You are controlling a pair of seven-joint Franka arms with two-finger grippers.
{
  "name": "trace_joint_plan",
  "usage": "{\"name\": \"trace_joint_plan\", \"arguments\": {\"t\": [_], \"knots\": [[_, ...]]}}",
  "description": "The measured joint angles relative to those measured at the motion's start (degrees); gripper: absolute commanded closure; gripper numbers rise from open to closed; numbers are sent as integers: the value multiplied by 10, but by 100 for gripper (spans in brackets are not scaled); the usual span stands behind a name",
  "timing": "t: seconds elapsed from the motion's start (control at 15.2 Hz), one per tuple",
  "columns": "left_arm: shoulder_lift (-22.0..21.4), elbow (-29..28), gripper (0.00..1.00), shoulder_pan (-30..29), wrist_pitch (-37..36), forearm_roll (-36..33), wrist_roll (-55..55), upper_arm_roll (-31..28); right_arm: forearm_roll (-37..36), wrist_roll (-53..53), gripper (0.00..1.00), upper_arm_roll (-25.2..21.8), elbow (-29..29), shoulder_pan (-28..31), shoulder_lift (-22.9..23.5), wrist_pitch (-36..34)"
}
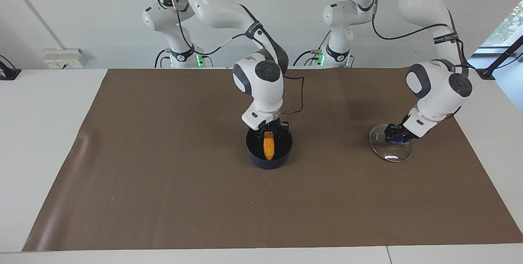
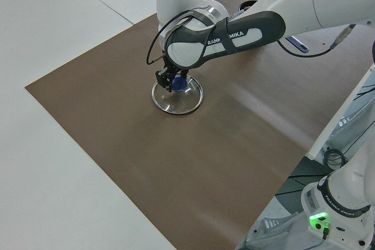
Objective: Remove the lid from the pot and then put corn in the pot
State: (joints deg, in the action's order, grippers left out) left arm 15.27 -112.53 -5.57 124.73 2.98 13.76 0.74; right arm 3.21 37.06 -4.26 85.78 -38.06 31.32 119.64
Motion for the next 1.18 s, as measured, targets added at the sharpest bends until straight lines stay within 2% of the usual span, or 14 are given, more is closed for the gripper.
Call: {"name": "trace_joint_plan", "arguments": {"t": [0.07,0.2,0.39,0.72,0.92,1.18], "knots": [[0,0,0,0,0,0,2,0,-1,0,0,-1,-15,1,-3,-27],[0,1,0,0,2,0,13,0,-4,0,0,-8,-51,10,-15,-85],[-8,24,0,3,-16,0,16,4,-6,-72,0,-10,-96,72,-62,-169],[-64,149,0,38,-190,-21,-72,6,-6,-275,0,-14,-103,230,-161,-297],[-118,170,0,53,-262,-34,-89,8,-6,-353,0,-15,-78,306,-197,-338],[-166,155,0,54,-331,-36,-91,8,-27,-364,0,-13,0,324,-233,-336]]}}
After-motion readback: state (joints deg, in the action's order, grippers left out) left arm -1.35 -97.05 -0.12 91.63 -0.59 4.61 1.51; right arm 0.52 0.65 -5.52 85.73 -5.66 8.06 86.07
